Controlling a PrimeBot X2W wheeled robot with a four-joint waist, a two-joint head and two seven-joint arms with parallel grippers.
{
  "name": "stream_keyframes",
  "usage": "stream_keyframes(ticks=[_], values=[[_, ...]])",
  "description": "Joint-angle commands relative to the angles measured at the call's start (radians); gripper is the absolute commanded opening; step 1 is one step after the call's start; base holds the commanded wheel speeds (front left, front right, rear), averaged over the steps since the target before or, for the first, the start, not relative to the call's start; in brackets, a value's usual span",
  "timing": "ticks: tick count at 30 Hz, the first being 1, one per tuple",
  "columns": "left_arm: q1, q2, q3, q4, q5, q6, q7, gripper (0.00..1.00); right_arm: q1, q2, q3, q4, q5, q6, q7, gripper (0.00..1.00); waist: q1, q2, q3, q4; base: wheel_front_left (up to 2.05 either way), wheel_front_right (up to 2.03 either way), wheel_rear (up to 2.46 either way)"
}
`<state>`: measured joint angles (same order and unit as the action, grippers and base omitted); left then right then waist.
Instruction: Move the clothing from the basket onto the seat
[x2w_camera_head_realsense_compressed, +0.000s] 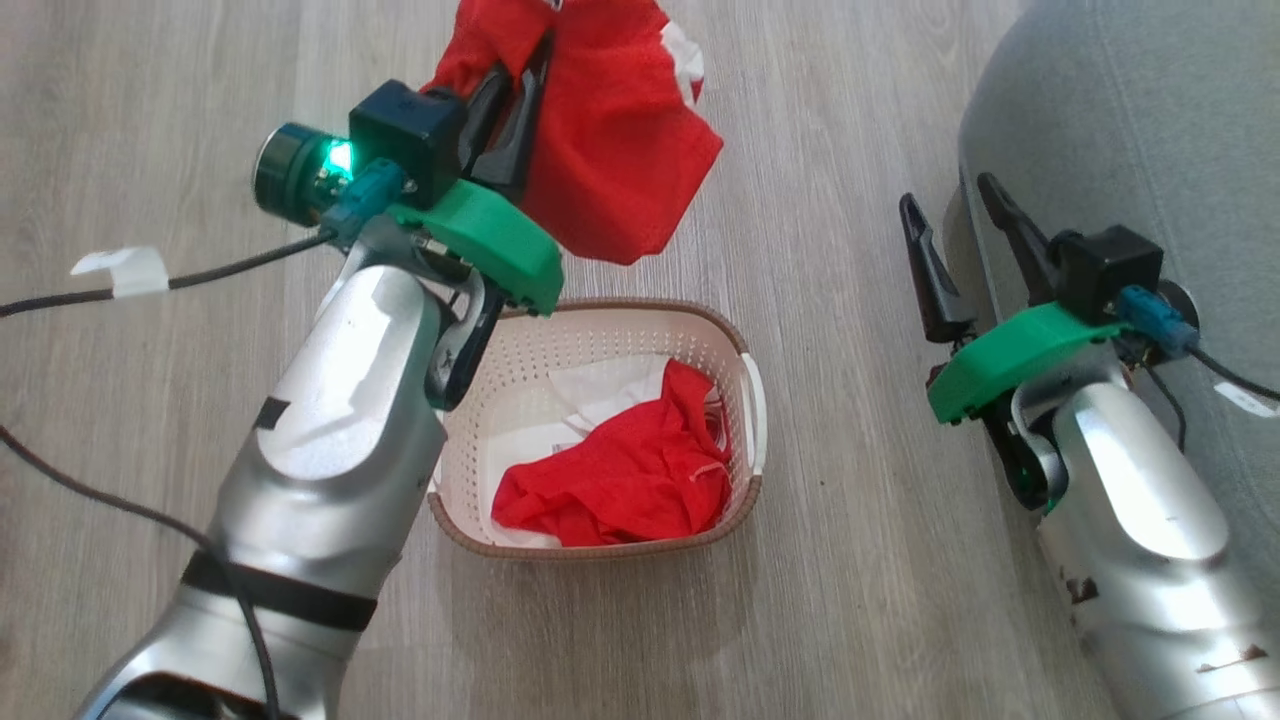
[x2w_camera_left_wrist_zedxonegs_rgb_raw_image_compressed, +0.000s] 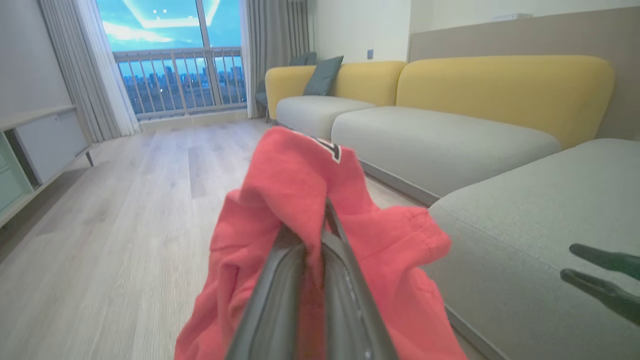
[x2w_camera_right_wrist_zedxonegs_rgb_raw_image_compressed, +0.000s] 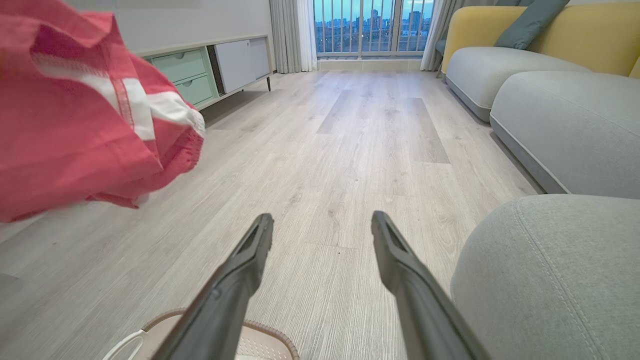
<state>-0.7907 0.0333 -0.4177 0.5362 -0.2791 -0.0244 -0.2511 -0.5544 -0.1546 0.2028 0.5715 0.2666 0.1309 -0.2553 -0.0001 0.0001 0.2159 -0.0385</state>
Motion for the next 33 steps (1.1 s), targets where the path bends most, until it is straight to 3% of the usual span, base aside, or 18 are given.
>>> stream_keyframes(ticks=[1, 12, 16, 25, 29, 33], values=[[-0.036, 0.017, 0.027, -0.049, 0.01, -0.004, -0.011, 0.0, 0.003, 0.012, 0.014, -0.024, 0.006, 0.0, -0.006, 1.0, 0.0001, -0.0001, -0.01, -0.001, 0.0, 0.0, 0.0], [-0.042, 0.017, 0.007, -0.127, 0.008, 0.002, -0.011, 0.0, 0.014, 0.016, 0.011, -0.022, 0.011, 0.0, -0.006, 1.0, 0.0001, -0.0001, -0.026, -0.002, 0.0, 0.0, 0.0], [-0.033, 0.017, -0.002, -0.133, 0.003, 0.005, -0.011, 0.0, -0.006, 0.025, 0.03, -0.118, 0.042, 0.0, -0.006, 1.0, 0.0001, -0.0001, -0.025, -0.001, 0.0, 0.0, 0.0], [-0.022, 0.017, -0.013, -0.125, 0.001, 0.005, -0.011, 0.0, -0.033, 0.02, 0.178, -0.402, 0.109, 0.0, -0.006, 1.0, 0.0001, -0.0001, -0.025, 0.002, 0.0, 0.0, 0.0], [-0.019, 0.017, -0.018, -0.122, -0.001, 0.005, -0.011, 0.0, -0.055, 0.017, 0.266, -0.423, 0.109, 0.0, -0.006, 1.0, 0.0001, -0.0001, -0.027, 0.003, 0.0, 0.0, 0.0], [-0.015, 0.017, -0.025, -0.12, -0.006, 0.005, -0.011, 0.0, -0.09, 0.033, 0.342, -0.367, 0.099, 0.0, -0.006, 1.0, 0.0001, -0.0001, -0.035, 0.007, 0.0, 0.0, 0.0]])
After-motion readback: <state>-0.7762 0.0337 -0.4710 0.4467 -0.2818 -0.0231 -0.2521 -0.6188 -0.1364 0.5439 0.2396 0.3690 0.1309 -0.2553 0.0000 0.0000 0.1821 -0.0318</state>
